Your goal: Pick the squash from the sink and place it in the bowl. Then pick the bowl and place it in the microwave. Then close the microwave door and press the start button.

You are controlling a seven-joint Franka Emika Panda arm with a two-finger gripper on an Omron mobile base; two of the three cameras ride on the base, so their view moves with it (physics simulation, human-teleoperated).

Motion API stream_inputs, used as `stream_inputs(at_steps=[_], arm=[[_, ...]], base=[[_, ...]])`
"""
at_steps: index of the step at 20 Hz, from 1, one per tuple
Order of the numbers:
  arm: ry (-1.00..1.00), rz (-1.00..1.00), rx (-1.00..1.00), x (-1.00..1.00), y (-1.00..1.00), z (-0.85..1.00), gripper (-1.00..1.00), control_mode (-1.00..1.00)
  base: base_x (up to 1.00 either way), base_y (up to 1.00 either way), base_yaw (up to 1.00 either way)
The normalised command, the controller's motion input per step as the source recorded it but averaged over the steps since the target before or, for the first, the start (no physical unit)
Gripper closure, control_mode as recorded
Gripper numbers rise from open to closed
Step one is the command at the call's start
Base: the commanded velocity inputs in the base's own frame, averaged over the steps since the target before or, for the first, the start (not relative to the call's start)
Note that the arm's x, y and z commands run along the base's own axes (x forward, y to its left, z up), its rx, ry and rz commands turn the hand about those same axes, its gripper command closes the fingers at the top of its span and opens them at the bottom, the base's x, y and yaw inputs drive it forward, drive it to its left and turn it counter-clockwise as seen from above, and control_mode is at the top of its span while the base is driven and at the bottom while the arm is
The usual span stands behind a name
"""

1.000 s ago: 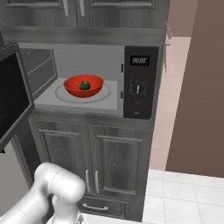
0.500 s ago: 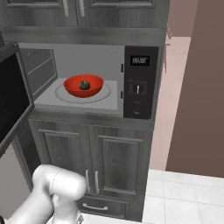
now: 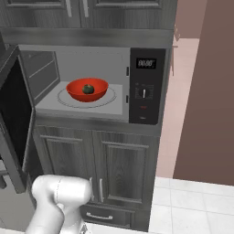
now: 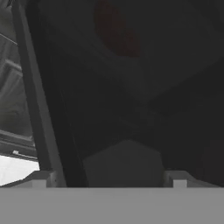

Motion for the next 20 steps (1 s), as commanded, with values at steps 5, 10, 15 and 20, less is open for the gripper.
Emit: stream_inputs(at_steps=[5, 10, 15, 20], arm=[[-0.01, 0.02, 0.10, 0.27, -0.98, 0.00, -1.00, -1.00], [-0.03, 0.08, 0.01, 0.50, -0.66, 0.00, -1.00, -1.00], [0.01, 0.10, 0.00, 0.67, -0.34, -0.03, -1.00, -1.00], [0.00, 0.09, 0.00, 1.00, -0.25, 0.00, -1.00, -1.00]], base=[[0.00, 0.00, 0.00], [0.00, 0.00, 0.00], [0.00, 0.00, 0.00], [0.00, 0.00, 0.00]])
